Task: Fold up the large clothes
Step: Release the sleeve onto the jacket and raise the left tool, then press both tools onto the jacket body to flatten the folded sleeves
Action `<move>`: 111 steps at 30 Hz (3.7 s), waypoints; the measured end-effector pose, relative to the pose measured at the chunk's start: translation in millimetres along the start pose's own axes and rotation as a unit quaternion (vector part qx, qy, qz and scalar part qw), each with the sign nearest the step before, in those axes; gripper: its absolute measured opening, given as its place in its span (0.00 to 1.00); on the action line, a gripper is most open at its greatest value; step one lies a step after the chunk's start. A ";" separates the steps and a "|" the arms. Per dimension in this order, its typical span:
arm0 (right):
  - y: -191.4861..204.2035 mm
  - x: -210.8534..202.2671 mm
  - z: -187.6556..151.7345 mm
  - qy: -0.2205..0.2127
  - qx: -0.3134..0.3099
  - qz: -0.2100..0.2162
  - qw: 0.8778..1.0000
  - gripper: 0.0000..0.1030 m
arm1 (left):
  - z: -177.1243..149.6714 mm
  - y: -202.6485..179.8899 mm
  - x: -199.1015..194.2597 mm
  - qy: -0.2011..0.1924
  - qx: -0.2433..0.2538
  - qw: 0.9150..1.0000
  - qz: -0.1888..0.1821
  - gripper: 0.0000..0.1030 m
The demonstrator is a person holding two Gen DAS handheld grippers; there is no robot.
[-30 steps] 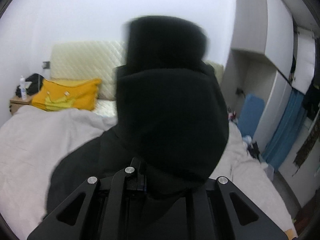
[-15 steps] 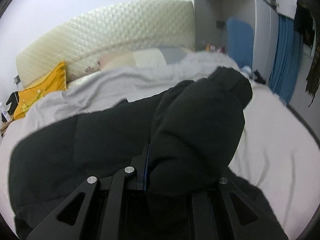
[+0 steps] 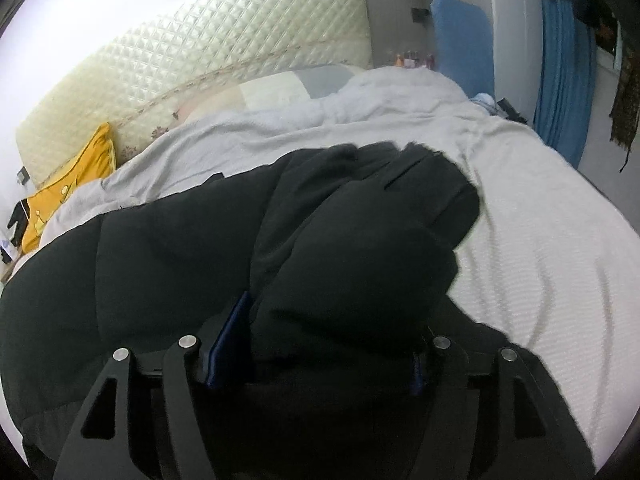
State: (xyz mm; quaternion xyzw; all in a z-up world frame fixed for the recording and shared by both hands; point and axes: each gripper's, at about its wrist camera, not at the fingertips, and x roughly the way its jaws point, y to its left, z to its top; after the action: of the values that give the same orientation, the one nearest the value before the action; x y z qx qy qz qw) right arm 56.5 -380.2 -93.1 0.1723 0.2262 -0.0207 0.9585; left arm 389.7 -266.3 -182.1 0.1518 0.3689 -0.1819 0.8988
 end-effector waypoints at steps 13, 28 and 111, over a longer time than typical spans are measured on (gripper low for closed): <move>25.4 -7.7 11.2 -0.041 -0.041 0.015 0.998 1.00 | 2.8 36.4 -135.5 -0.101 -0.036 0.993 -0.056 0.65; 120.4 66.4 90.8 -0.064 -0.151 0.041 0.986 1.00 | -9.7 203.1 -245.2 -0.161 -0.131 0.978 0.002 0.65; 161.4 151.1 130.1 -0.011 -0.148 0.070 0.986 0.57 | -48.9 285.1 -224.6 -0.148 -0.180 0.968 0.088 0.67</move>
State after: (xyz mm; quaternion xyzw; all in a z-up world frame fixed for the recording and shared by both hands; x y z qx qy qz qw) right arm 266.4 -267.0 1.2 0.0434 0.2032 0.0778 0.9751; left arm 336.5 54.9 -14.5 -0.0092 0.2432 -0.0535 0.9685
